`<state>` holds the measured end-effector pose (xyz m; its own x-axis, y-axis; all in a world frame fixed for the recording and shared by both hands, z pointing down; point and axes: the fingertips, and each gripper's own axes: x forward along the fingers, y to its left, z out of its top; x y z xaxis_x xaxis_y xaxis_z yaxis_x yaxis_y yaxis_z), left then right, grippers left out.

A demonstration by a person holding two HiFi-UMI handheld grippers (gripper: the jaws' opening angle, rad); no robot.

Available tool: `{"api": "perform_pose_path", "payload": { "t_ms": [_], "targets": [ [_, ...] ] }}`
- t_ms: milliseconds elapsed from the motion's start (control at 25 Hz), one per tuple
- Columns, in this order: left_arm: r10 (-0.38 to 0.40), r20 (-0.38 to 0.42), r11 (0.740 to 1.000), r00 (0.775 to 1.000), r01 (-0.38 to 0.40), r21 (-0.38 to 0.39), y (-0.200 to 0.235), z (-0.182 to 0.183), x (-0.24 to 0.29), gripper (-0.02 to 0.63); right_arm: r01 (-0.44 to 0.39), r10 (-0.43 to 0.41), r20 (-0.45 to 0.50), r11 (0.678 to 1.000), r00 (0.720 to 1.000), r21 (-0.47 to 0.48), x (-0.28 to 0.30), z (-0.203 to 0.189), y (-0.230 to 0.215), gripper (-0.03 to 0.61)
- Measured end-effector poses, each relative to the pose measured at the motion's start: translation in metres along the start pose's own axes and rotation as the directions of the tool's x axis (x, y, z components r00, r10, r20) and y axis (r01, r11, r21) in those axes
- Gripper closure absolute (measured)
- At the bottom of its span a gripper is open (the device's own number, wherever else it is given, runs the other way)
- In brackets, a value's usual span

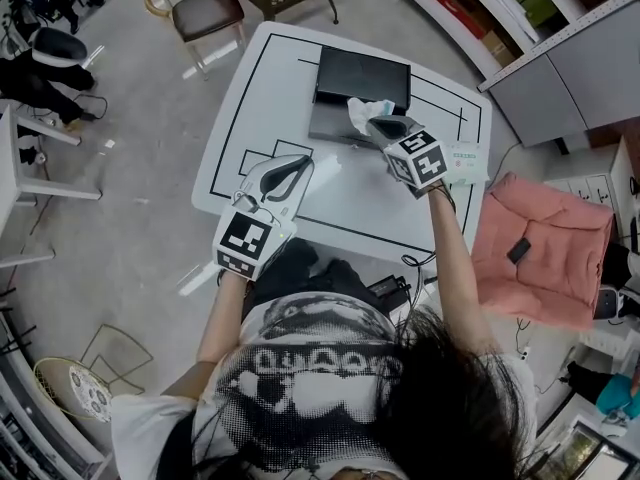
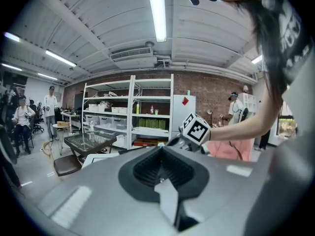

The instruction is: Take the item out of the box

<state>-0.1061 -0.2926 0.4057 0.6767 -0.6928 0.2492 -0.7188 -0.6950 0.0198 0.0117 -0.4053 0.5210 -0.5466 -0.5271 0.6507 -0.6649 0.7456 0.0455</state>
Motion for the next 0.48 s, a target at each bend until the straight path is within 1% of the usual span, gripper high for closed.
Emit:
{"api": "perform_pose_path", "payload": {
  "t_ms": [240,480],
  "targets": [
    [-0.004,-0.007,1.0,1.0,0.004,0.014,-0.026,0.001,0.003,0.614,0.027,-0.031,0.143,0.999,0.989,0.033,-0.045,0.014,0.023,0.569],
    [-0.003,-0.015,1.0,1.0,0.003,0.026,-0.058,0.005,0.007,0.614,0.033,-0.053,0.233,0.996,0.971,0.085,-0.092,0.007,0.043,0.569]
  ]
}}
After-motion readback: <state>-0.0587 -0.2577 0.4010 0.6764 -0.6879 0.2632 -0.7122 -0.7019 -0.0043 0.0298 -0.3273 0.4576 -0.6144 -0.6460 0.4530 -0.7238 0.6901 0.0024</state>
